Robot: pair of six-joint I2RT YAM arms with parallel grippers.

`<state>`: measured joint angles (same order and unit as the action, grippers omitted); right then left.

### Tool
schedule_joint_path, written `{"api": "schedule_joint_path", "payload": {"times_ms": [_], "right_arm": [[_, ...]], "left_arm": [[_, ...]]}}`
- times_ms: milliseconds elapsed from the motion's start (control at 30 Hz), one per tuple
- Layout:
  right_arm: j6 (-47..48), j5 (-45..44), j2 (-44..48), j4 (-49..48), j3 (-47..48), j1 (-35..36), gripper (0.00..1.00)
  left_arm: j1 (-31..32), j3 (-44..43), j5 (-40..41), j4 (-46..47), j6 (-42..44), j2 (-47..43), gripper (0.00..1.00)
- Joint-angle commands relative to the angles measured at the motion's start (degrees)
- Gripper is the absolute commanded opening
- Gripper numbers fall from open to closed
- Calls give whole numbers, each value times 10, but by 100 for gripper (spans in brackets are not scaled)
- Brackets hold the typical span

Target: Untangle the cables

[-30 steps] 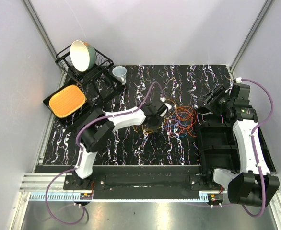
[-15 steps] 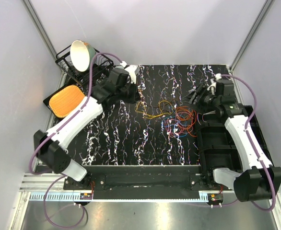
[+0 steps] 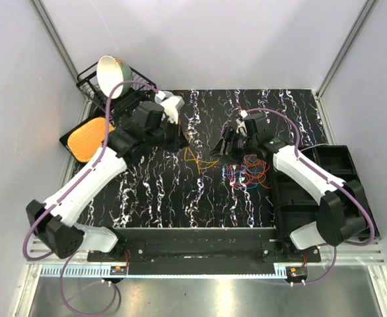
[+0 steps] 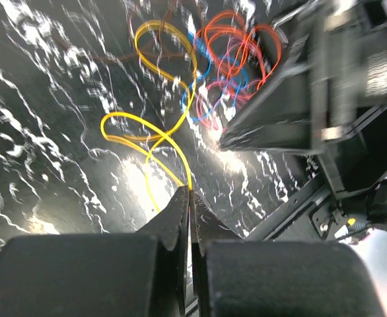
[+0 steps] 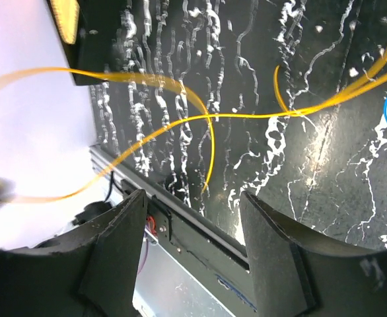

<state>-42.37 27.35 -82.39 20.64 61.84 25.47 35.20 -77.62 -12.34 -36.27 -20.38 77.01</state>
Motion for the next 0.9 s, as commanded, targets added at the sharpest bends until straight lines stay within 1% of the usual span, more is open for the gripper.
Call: {"api": "schedule_joint_path", "payload": {"times_ms": [0, 67, 100, 133, 167, 200, 233, 267, 300, 333, 433, 567, 733, 867], "right_arm": [[-29, -66, -6, -13, 28, 7, 64], [-50, -95, -9, -1, 24, 8, 65], [-59, -105, -11, 2, 21, 9, 65], [-81, -113, -11, 6, 17, 10, 65], [-92, -129, -12, 5, 4, 12, 66], [-113, -137, -13, 5, -2, 19, 66], [-120, -143, -16, 2, -8, 23, 66], [-130, -150, -23, -3, -21, 27, 67], [-150, -149, -28, -11, -29, 33, 67], [-162, -149, -31, -32, -37, 38, 67], [-194, -142, -55, -70, -63, 47, 67], [-198, -159, -89, -74, -59, 52, 67], [-197, -203, -105, -86, -66, 52, 66], [-189, -205, -156, -95, -42, 52, 63]], "left_arm": [[-3, -37, 36, -4, 21, -52, 0], [-4, -13, 60, -4, 0, -49, 0], [-5, 23, 61, -2, -14, -44, 0], [-4, 46, 56, 17, -47, -37, 0], [-4, 97, 37, 31, -64, -34, 0], [-4, 123, 26, 48, -81, -32, 0], [-4, 148, 15, 85, -108, -28, 0], [-4, 189, 0, 102, -119, -27, 0], [-4, 204, -1, 116, -134, -28, 0], [-4, 215, -1, 131, -137, -27, 0], [-4, 230, 12, 125, -135, -24, 0], [-5, 232, 13, 122, -127, -24, 0], [-4, 245, 14, 122, -124, -32, 0], [-5, 258, 11, 125, -123, -36, 0]]}}
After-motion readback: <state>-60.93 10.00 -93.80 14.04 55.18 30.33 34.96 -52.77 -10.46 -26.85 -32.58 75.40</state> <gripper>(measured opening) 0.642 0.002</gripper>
